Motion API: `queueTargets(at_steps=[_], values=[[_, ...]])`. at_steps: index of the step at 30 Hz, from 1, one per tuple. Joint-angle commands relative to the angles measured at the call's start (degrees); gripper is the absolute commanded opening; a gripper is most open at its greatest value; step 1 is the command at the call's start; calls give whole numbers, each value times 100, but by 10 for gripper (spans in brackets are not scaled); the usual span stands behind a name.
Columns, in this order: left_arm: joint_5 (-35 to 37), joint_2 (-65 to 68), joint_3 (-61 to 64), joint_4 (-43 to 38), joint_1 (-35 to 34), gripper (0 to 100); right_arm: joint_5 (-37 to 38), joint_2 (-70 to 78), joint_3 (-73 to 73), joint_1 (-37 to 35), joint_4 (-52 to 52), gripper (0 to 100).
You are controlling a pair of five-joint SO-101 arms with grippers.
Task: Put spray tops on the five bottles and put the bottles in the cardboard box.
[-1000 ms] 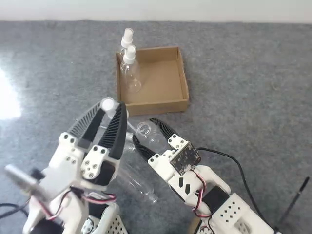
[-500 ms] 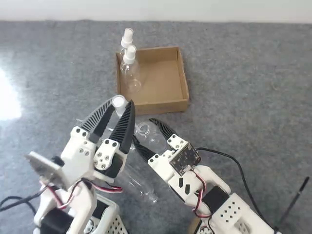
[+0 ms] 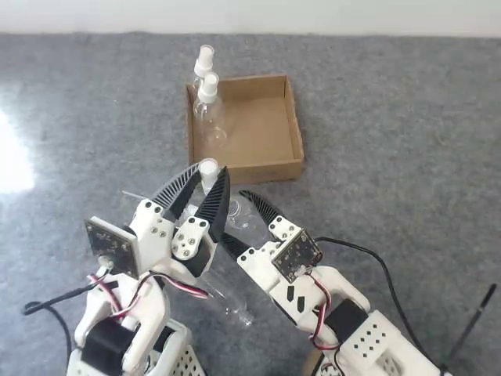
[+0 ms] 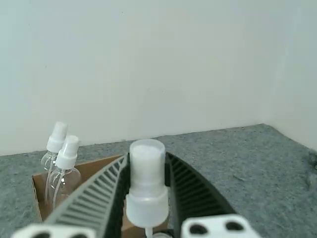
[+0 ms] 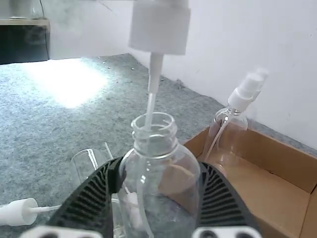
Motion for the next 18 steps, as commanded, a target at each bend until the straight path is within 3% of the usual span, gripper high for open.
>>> queueTargets(at_steps=[1,10,15,18], values=[[-70,-53,-22,-62,9,29,97,-57,123,4,-136,47],[-290,-53,-66,325,18,34,97,-57,123,4,-136,47],[-492,-53,-66,668,413,43,105,-57,123,13,-136,46],[-492,-44,-40,703,440,62,105,-75,123,101,-136,6]])
